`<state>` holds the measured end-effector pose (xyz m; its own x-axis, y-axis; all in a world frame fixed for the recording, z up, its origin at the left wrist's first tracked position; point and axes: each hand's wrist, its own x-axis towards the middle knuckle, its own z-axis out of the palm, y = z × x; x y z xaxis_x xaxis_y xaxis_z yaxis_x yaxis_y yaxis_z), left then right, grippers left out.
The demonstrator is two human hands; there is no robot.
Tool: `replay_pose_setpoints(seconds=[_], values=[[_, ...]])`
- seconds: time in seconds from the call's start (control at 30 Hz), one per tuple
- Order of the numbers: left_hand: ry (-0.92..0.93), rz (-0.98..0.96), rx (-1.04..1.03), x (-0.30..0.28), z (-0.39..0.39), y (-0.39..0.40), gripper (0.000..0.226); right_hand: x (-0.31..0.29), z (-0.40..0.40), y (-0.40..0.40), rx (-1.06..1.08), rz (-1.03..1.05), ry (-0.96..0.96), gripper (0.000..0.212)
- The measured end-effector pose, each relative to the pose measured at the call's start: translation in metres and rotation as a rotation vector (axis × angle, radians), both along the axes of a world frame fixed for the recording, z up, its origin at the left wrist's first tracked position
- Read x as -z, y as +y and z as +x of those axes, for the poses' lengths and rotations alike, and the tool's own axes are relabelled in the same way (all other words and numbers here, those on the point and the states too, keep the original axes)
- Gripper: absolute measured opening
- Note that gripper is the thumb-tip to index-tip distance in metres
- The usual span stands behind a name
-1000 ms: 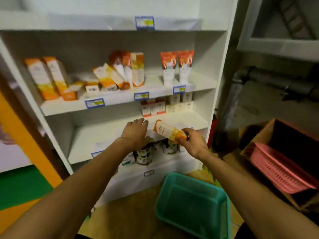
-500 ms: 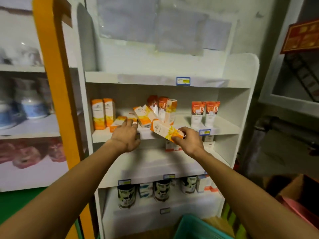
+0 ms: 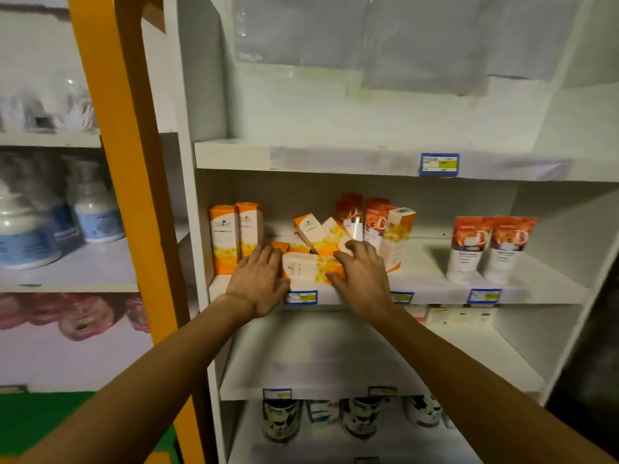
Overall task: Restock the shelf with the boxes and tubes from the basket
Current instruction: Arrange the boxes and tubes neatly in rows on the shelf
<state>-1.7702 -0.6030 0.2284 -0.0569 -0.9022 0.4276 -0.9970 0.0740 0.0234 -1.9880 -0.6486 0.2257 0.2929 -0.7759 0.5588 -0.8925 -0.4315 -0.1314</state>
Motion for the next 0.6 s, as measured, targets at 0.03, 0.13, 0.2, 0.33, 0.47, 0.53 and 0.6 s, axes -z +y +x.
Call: replay_pose_setpoints(seconds=[0.03,0.13,0.2,0.33,0.47,0.53,0.6], values=[[0.017,-0.009,0.019,0.003,0.002,-0.003,0.063,0.002,0.002,-0.007,-0.002,-0.022,0.003,0.046],[0.06,-0.028,0.032,0.007,0.001,-0.006,0.064,0.003,0.01,-0.02,0.009,-0.038,0.0,0.044],[0.071,-0.014,0.023,0.008,0.001,-0.006,0.069,0.004,0.014,-0.022,0.009,-0.032,0.002,0.044],[0.098,-0.015,0.01,0.0,0.002,-0.001,0.072,0.002,0.009,-0.02,-0.036,0.016,-0.019,0.049],[0.1,-0.021,-0.019,-0.009,-0.001,0.01,0.064,-0.002,-0.001,-0.012,-0.063,0.029,-0.104,0.055],[0.094,-0.052,-0.038,-0.012,-0.002,0.017,0.057,-0.003,-0.008,-0.008,-0.067,0.014,-0.145,0.056],[0.124,-0.073,-0.077,-0.014,-0.002,0.025,0.049,-0.001,-0.014,-0.005,-0.082,0.005,-0.163,0.056]])
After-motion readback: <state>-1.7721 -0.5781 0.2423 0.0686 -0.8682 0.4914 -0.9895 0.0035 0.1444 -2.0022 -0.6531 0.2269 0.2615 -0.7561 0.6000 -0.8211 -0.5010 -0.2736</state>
